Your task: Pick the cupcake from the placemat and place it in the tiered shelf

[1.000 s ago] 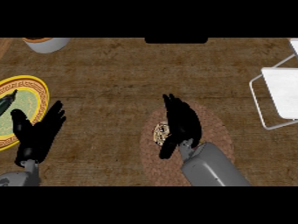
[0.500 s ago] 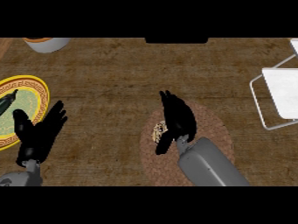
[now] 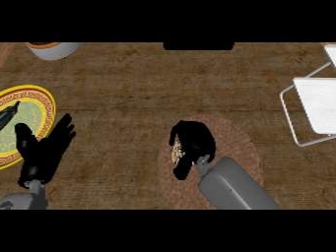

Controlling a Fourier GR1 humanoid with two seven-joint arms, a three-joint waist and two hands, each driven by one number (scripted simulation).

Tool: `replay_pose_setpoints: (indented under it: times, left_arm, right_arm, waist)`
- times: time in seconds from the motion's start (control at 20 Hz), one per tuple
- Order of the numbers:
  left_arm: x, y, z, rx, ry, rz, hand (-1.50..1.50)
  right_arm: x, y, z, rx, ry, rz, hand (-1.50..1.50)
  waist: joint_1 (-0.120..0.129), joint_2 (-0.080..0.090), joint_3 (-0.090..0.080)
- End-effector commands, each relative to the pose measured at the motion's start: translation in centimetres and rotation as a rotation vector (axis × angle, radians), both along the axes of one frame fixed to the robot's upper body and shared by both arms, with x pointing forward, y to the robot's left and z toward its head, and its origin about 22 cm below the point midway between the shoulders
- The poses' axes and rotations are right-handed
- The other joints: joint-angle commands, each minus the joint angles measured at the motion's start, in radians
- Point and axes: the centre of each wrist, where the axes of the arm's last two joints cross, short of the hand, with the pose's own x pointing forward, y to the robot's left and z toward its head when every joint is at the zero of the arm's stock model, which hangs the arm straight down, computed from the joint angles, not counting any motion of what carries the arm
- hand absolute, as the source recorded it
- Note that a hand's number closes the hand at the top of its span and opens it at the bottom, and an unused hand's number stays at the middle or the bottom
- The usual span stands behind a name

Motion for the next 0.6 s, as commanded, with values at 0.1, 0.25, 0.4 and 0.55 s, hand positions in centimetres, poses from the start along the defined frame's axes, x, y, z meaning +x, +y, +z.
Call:
replay_pose_setpoints:
  times: [0.1, 0.25, 0.4, 0.55]
  left_arm:
    - [-0.4, -0.6, -1.3, -0.008, 0.032, -0.011, 0.0]
    - [-1.0, 0.7, -0.5, -0.012, 0.05, 0.011, 0.0]
    - [-1.2, 0.0, -1.4, -0.012, 0.042, 0.055, 0.0]
    - [-3.1, -0.7, -2.4, -0.027, 0.061, 0.063, 0.0]
  right_arm:
    - [-0.1, 1.2, -0.2, 0.076, -0.02, 0.069, 1.5]
    - [-4.0, -5.4, -0.2, 0.105, -0.012, 0.068, 1.5]
    - [-5.1, -13.6, 0.3, 0.107, 0.003, 0.024, 1.5]
    - [-6.9, -19.6, 1.8, 0.104, -0.047, 0.042, 1.5]
  waist:
    - [0.003, 0.015, 0.0]
    - [-0.017, 0.01, 0.0]
    - [-0.062, 0.004, 0.0]
    - [-0.06, 0.003, 0.0]
